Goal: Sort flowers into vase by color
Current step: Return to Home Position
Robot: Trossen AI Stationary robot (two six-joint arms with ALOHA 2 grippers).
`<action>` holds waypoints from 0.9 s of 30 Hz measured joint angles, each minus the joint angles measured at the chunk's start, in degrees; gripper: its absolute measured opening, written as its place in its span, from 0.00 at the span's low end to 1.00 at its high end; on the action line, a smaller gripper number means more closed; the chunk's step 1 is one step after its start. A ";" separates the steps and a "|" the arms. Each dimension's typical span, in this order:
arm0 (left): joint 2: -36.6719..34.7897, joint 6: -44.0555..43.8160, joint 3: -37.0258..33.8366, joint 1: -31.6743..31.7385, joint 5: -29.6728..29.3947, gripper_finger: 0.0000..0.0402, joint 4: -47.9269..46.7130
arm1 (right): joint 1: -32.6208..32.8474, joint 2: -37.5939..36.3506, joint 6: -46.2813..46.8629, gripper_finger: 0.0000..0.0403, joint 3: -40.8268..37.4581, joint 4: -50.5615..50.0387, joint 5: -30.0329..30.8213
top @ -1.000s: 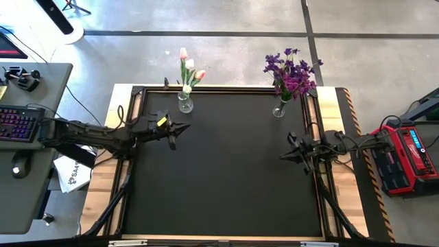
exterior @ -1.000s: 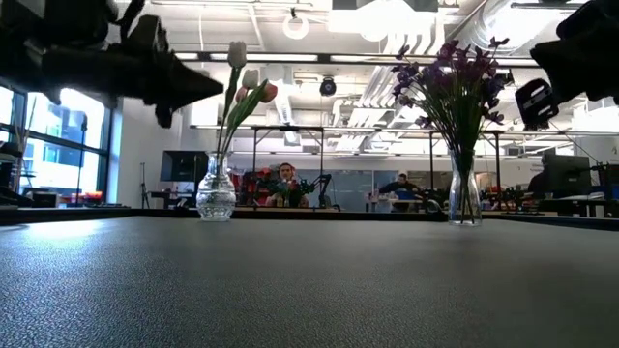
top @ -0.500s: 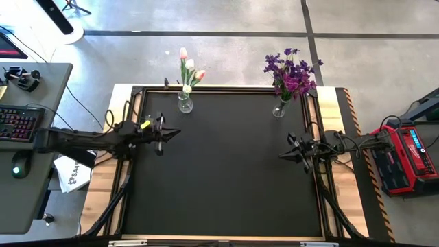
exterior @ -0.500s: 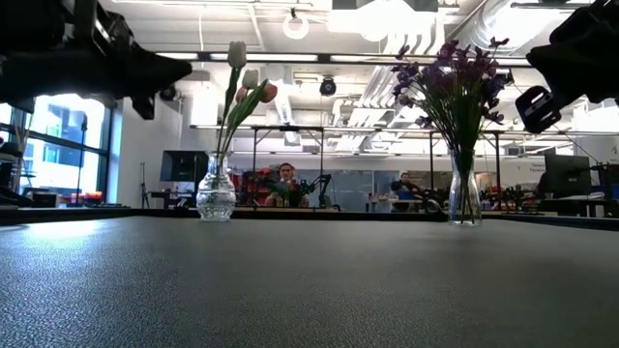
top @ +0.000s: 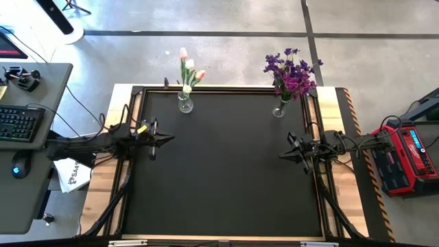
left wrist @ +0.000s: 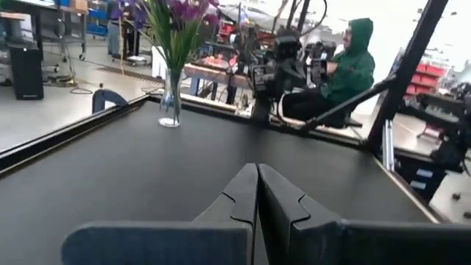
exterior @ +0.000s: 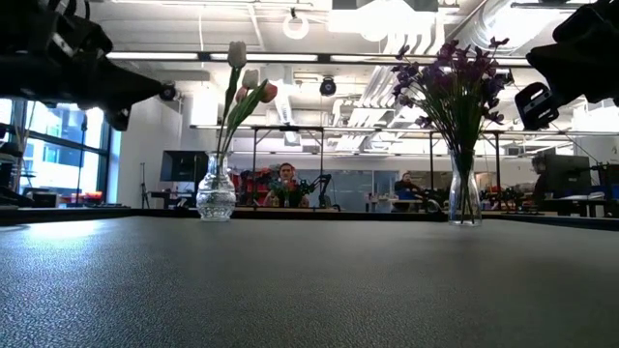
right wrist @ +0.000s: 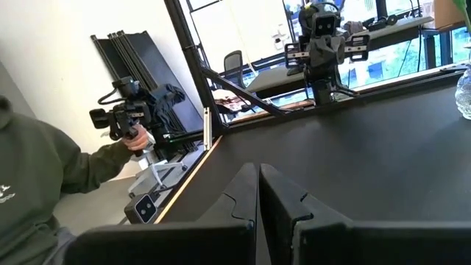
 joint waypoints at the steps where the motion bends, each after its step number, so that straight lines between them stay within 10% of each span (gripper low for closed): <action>1: -2.01 0.38 0.00 -0.36 -0.56 0.00 -2.42 | 0.00 0.00 0.00 0.00 0.00 0.00 -0.02; 27: -5.07 8.06 0.83 -2.08 0.25 0.00 -7.03 | 0.02 0.31 -26.89 0.00 0.00 -0.57 3.15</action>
